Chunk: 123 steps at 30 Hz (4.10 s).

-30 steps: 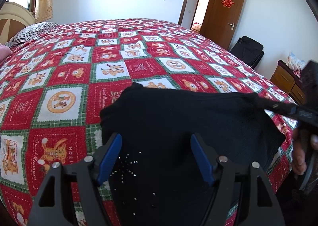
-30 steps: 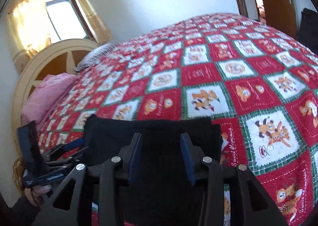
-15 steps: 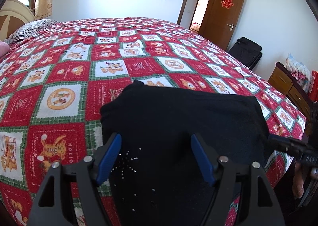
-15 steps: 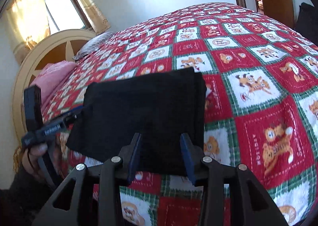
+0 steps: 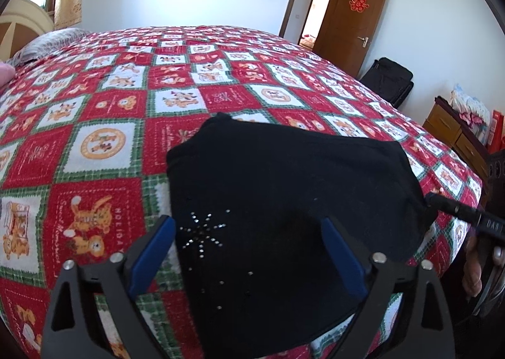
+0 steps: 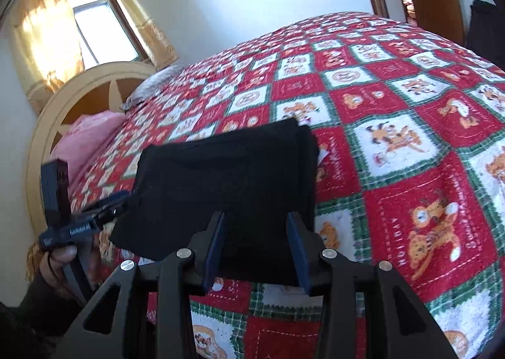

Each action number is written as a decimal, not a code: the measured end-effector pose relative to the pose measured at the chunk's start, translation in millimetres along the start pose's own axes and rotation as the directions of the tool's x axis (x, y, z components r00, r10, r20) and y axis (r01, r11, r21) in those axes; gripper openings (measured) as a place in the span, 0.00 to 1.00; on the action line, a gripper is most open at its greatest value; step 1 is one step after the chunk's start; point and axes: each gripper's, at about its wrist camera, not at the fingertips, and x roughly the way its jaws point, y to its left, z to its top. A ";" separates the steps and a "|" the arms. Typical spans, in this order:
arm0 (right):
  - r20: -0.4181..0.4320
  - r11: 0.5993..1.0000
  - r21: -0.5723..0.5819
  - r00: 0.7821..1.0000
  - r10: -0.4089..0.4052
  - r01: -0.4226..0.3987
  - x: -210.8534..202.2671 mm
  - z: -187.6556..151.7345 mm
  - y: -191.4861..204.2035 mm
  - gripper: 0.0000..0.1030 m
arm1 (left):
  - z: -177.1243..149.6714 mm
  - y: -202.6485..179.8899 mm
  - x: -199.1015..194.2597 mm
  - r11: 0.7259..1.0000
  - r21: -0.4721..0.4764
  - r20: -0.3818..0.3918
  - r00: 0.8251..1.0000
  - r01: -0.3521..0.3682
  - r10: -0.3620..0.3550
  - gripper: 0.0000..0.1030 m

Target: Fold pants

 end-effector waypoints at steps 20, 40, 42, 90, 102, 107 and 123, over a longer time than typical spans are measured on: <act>-0.058 0.985 0.171 0.998 -0.017 0.027 36.5 21.8 -36.7 0.52 | -2.8 8.6 18.7 0.999 -0.039 -0.005 1.000 0.026 -0.026 1.00; -0.058 0.960 0.254 0.989 0.135 -0.116 61.9 22.4 -44.2 0.39 | 2.3 4.8 24.1 1.000 -0.011 0.002 1.000 0.016 -0.016 1.00; -0.052 0.961 0.250 0.990 0.133 -0.116 60.0 21.9 -42.9 0.37 | 2.2 4.7 21.7 1.000 -0.008 0.007 1.000 0.021 -0.021 0.96; -0.180 0.899 -0.093 0.895 0.408 -0.428 201.5 120.0 207.2 0.26 | 15.6 165.4 -112.7 0.962 -0.177 0.199 0.949 -0.209 0.243 0.20; -0.293 0.900 -0.121 0.881 0.372 -0.420 269.0 113.8 253.6 0.26 | -17.4 208.3 -98.3 0.936 -0.245 0.122 0.950 -0.251 0.286 0.26; -0.319 0.915 -0.116 0.887 0.334 -0.386 280.0 111.8 245.2 0.28 | -23.1 215.8 -90.9 0.926 -0.270 0.091 0.950 -0.264 0.298 0.42; -0.245 0.964 -0.035 0.938 0.246 -0.262 252.1 114.6 197.5 0.58 | -43.5 215.9 -117.3 0.888 -0.279 0.047 0.918 -0.366 0.394 0.67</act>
